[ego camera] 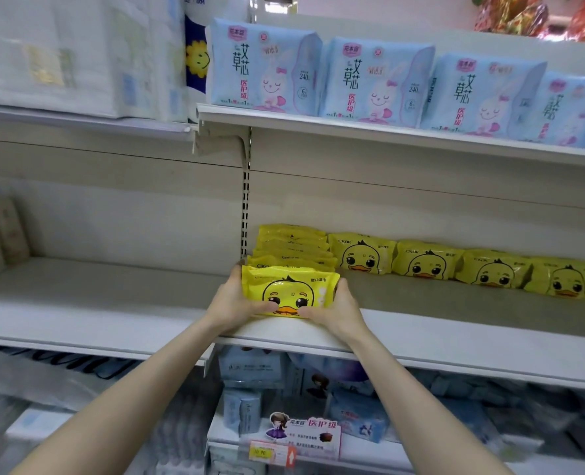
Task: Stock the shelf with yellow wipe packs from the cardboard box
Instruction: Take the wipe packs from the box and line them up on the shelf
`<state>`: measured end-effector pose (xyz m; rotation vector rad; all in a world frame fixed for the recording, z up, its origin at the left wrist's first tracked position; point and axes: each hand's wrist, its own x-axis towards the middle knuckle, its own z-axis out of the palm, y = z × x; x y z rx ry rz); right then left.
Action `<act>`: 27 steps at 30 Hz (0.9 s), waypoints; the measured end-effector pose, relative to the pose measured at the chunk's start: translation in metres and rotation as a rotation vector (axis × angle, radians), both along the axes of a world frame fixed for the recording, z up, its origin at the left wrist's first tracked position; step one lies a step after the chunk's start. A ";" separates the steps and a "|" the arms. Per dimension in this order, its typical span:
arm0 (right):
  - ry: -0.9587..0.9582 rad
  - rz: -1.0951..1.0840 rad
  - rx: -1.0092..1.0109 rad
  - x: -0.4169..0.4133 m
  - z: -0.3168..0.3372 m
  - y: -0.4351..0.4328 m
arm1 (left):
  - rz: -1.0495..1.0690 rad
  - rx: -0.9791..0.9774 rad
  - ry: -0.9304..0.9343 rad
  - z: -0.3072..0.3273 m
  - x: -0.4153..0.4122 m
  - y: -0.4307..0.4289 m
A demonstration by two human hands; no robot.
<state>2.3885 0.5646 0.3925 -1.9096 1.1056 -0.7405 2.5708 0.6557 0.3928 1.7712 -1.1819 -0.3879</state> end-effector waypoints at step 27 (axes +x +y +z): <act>-0.313 -0.015 -0.007 -0.250 -0.025 0.038 | 0.004 -0.162 0.191 -0.032 -0.249 0.056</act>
